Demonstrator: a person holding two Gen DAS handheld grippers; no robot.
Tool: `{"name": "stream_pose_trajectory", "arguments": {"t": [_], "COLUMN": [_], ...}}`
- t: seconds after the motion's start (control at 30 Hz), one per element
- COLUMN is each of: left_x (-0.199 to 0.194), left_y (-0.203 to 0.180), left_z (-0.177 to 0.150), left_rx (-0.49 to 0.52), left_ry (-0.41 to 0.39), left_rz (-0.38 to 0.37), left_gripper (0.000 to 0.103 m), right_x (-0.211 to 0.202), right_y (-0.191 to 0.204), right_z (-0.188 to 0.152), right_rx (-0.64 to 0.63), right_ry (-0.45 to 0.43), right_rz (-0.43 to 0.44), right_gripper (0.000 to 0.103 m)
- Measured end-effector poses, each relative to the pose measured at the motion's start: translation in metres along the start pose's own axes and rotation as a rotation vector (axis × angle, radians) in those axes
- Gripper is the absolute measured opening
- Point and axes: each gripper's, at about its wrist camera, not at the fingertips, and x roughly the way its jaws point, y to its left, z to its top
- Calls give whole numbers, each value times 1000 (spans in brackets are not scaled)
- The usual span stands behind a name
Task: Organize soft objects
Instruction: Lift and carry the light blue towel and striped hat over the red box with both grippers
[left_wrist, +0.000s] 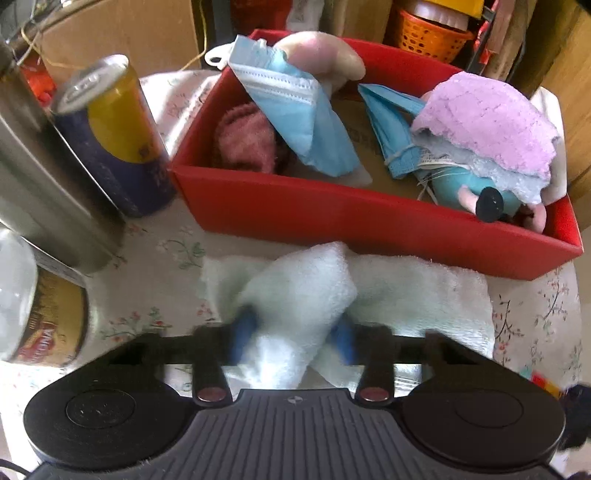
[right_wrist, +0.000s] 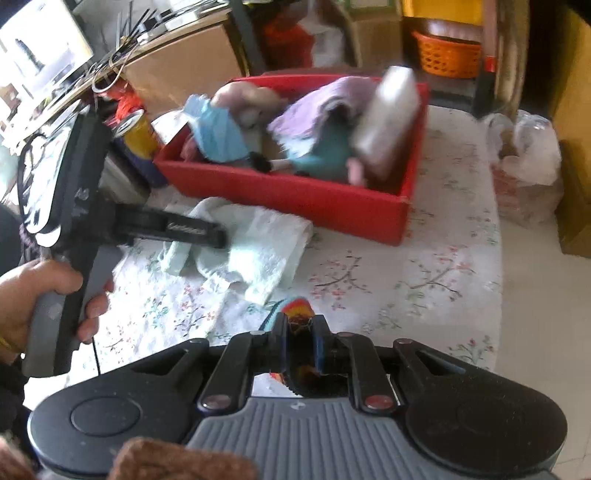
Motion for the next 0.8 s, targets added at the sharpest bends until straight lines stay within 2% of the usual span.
{"name": "stream_pose_trajectory", "arguments": {"t": [0.03,0.07,0.2,0.37,0.43,0.5,0.53,0.57,0.63,0.7,0.73,0.8], "left_x": [-2,-6,-22,-50,-54,-51,-47,-42,-33,-25,-20,-8], "left_y": [1,4,12,28,29,31,32,34,31,22,18,6], "left_z": [0,0,-8,-19,-19,-18,-17,-15,-10,-5,-3,-1], "left_rx": [-8,-22,-26,-74,-71,-84,-100,-114,-128,-93,-76,-43], "left_ry": [6,8,2,-21,-31,-35,-30,-18,-25,-39,-32,-13], "left_rz": [-20,-41,-82,-196,-184,-182,-190,-199,-179,-142,-129,-91], "left_gripper": [13,10,7,6,9,17,31,53,78,81,81,82], "right_x": [1,4,22,37,43,47,47,47,46,49,54,67], "right_y": [-1,-3,-7,-10,-14,-17,-18,-19,-20,-21,-20,-16], "right_z": [1,2,3,-2,-5,-6,-7,-7,-5,-4,-4,-5], "right_rx": [7,12,-6,-23,-18,-7,-2,-1,12,41,41,13], "right_ry": [0,5,57,103,132,131,130,128,107,102,116,143], "right_rz": [-5,-10,-32,-64,-83,-105,-115,-124,-120,-90,-89,-123], "right_gripper": [0,0,0,0,0,15,21,32,37,44,52,53]}}
